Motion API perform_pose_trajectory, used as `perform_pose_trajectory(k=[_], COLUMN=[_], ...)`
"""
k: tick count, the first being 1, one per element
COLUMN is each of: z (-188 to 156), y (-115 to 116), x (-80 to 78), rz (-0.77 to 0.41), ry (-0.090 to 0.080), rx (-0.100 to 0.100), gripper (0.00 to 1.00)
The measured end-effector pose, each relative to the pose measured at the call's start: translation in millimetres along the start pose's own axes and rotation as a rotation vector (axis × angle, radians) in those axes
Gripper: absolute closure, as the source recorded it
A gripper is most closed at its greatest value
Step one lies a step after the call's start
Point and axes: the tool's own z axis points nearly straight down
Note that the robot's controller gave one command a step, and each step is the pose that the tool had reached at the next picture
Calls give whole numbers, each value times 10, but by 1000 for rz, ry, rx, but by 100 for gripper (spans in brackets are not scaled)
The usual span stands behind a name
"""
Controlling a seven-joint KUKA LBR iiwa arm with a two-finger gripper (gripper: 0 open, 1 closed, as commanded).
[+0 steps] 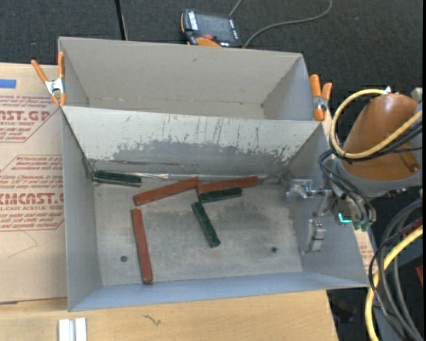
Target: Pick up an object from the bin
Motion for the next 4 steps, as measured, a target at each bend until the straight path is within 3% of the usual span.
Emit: perform_pose_trajectory(k=[1,2,3,4], z=[806,831,824,815], y=[696,1371,1886,1865], x=[-252,-10,-167,-171], rz=[-12,-14,394,395], ry=[-1,-3,-7,-7], rx=[-4,-3,-3,0], gripper=[0,0,0,100])
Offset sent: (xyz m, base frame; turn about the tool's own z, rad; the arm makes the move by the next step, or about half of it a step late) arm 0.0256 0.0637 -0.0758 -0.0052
